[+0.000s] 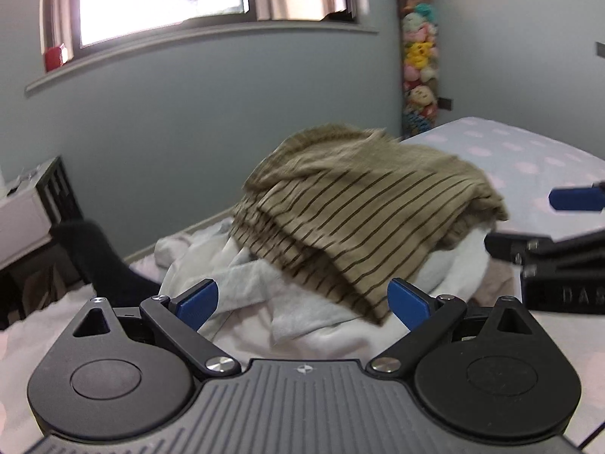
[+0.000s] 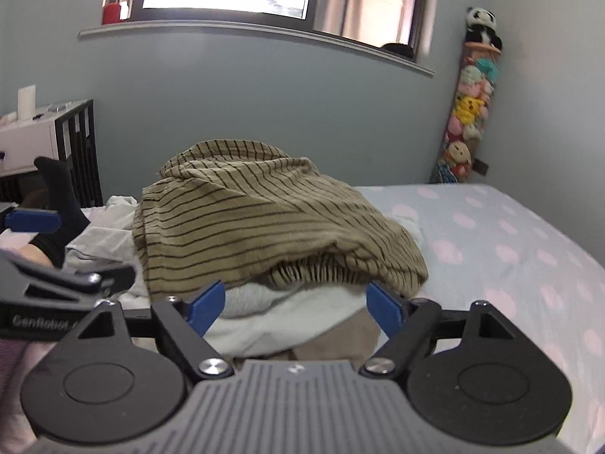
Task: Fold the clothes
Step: 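Reach both tools to the striped khaki trousers and grasp them with the right tool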
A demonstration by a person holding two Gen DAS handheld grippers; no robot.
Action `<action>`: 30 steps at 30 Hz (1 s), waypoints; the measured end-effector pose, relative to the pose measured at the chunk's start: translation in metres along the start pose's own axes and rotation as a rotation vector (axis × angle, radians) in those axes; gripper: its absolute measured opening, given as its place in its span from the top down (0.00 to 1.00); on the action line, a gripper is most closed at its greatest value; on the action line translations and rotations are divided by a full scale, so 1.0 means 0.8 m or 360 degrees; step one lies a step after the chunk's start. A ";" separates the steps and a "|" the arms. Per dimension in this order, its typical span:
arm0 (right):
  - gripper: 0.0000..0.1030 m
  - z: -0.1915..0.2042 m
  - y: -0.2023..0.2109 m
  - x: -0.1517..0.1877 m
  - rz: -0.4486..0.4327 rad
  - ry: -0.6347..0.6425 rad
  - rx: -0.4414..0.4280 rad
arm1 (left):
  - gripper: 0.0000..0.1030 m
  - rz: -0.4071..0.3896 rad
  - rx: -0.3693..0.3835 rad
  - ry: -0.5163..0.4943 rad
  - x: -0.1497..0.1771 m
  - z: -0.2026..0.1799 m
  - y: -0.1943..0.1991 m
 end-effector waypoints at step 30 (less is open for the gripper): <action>1.00 -0.021 -0.016 -0.031 -0.0159 0.0079 0.0228 | 0.05 0.0024 -0.0014 -0.0062 0.031 -0.012 -0.009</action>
Point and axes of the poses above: each gripper's, at about its wrist camera, not at the fingertips, and y roughly against the way its jaws point, z to its left, x to its underside, the point moved 3 cm from there along -y, roughly the way its jaws point, and after that the axes turned 14 degrees about -z, right-handed, at the moved point
